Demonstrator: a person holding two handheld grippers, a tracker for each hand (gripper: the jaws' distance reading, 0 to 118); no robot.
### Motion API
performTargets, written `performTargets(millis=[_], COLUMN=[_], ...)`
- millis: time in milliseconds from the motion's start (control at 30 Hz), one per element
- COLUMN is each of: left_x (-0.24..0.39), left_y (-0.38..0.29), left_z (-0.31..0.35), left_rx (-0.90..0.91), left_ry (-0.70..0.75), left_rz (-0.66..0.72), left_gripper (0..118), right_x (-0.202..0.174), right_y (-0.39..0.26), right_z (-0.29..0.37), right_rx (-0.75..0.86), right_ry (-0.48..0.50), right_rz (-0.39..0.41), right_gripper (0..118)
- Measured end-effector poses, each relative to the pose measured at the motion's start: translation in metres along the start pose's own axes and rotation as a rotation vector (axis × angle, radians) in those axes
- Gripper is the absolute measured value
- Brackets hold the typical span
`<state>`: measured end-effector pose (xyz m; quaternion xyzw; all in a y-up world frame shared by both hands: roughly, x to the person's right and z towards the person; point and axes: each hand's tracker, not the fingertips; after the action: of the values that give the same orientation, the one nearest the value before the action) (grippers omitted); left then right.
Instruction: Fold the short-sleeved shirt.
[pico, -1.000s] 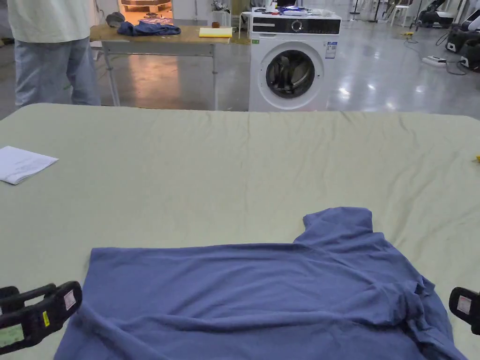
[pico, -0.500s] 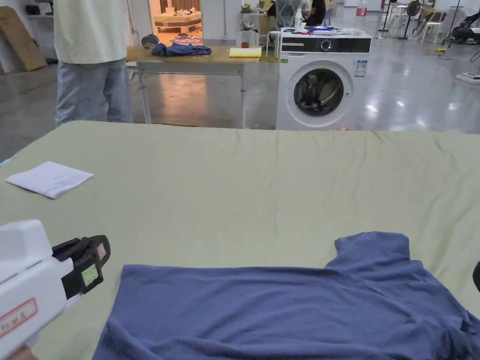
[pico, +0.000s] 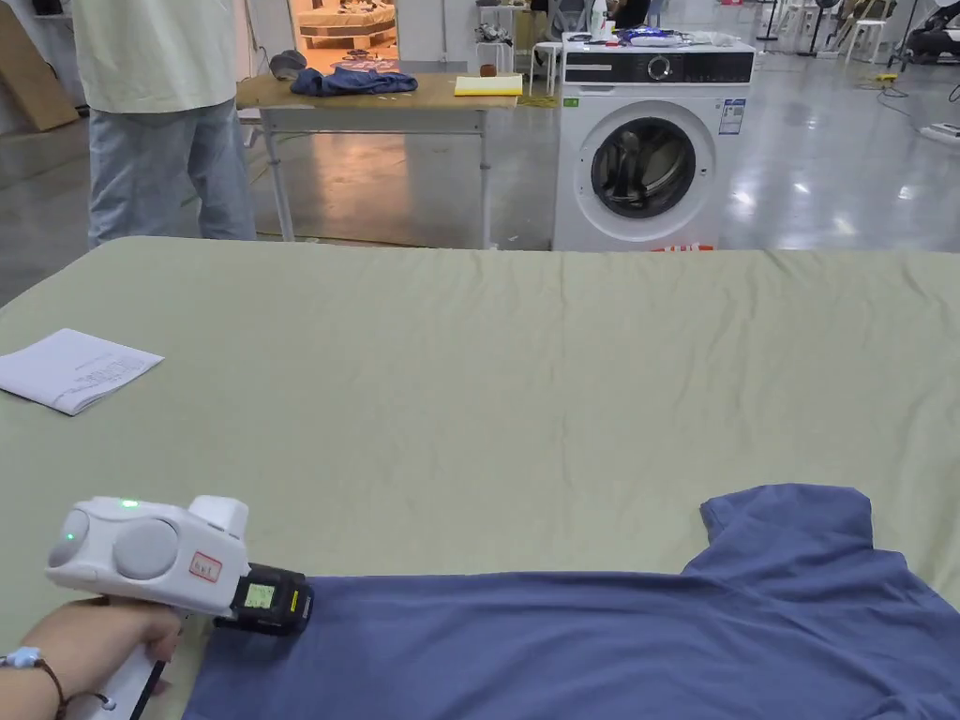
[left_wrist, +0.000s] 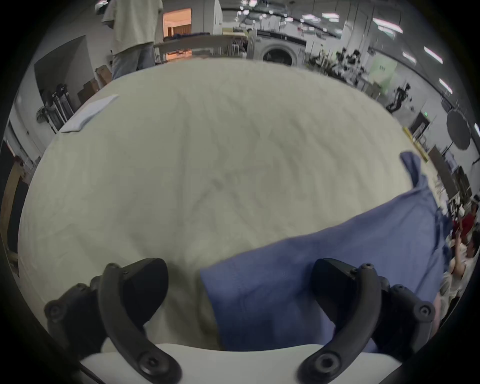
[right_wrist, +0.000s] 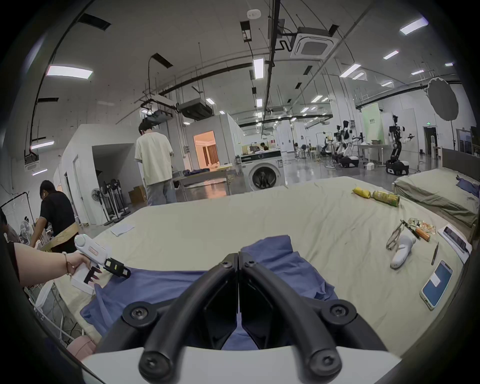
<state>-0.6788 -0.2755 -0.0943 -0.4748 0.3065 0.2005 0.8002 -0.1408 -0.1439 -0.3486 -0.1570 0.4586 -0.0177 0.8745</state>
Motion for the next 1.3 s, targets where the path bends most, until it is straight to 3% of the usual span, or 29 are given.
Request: performTargets(millis=[67,167,200,233,267,333,367,467,567,633,733,833,867,900,967,1067,1167,1233,1267,1300], left_x=[0.001,-0.009,-0.008,-0.002,0.0,0.008,0.013,0.018,0.022,0.031,0.034,0.047,0.048,0.05,0.05,0.051,0.052,0.053,0.053,0.048], left_y=[-0.002,-0.012,-0.017,-0.012,-0.015,-0.02,-0.022,-0.029,-0.035,-0.041,-0.047,-0.05,-0.051,-0.05,-0.05,-0.051,-0.052,-0.051,-0.05,-0.048], left_z=[-0.007,0.003,0.009,0.015,0.024,0.041,0.047,0.066,0.098,0.123,0.145,0.159,0.162,0.162,0.164,0.161,0.151,0.147,0.145,0.141], left_rx=[0.06,0.112,0.126,0.155,0.188,0.237,0.226,0.271,0.408,0.473,0.501,0.521,0.526,0.533,0.533,0.523,0.483,0.467,0.458,0.444], left_ry=[-0.014,0.007,0.013,0.028,0.021,-0.013,-0.077,-0.035,-0.1,-0.131,-0.144,-0.125,-0.126,-0.121,-0.124,-0.135,-0.108,-0.097,-0.098,-0.097], left_rz=[-0.026,-0.047,-0.043,-0.053,-0.07,-0.112,-0.106,-0.153,-0.071,-0.014,-0.013,-0.035,-0.037,-0.033,0.001,0.033,0.013,0.005,0.009,0.023], left_gripper=[109,108,102,90,66,0,0,0,0,0,0,0,0,0,0,0,0,0,0,0], right_x=[0.001,0.002,0.003,0.004,0.005,0.008,0.009,0.014,0.033,0.053,0.083,0.103,0.106,0.11,0.119,0.123,0.123,0.119,0.112,0.102], right_y=[-0.002,-0.005,-0.005,-0.005,-0.005,-0.002,-0.001,0.007,0.028,0.046,0.059,0.057,0.054,0.049,0.033,0.021,0.007,-0.003,-0.006,-0.004], right_z=[-0.003,-0.006,-0.008,-0.01,-0.011,-0.012,-0.014,-0.02,-0.044,-0.081,-0.147,-0.219,-0.237,-0.258,-0.293,-0.329,-0.351,-0.356,-0.355,-0.349], right_rx=[-0.019,-0.029,-0.029,-0.032,-0.029,-0.024,-0.02,0.0,0.0,-0.099,-0.296,-0.513,-0.581,-0.651,-0.72,-0.77,-0.797,-0.866,-0.882,-0.833], right_ry=[-0.001,-0.002,0.0,-0.002,-0.004,-0.005,-0.007,0.002,0.067,0.069,0.059,0.072,0.049,0.003,-0.053,-0.125,-0.128,-0.17,-0.199,-0.168], right_rz=[0.004,-0.002,-0.013,-0.027,-0.04,-0.067,-0.074,-0.092,-0.145,-0.159,-0.119,-0.088,-0.074,-0.069,-0.069,-0.083,-0.079,-0.058,0.021,0.115], right_gripper=[0,0,0,0,0,0,0,0,0,0,4,71,81,81,118,115,112,90,82,78])
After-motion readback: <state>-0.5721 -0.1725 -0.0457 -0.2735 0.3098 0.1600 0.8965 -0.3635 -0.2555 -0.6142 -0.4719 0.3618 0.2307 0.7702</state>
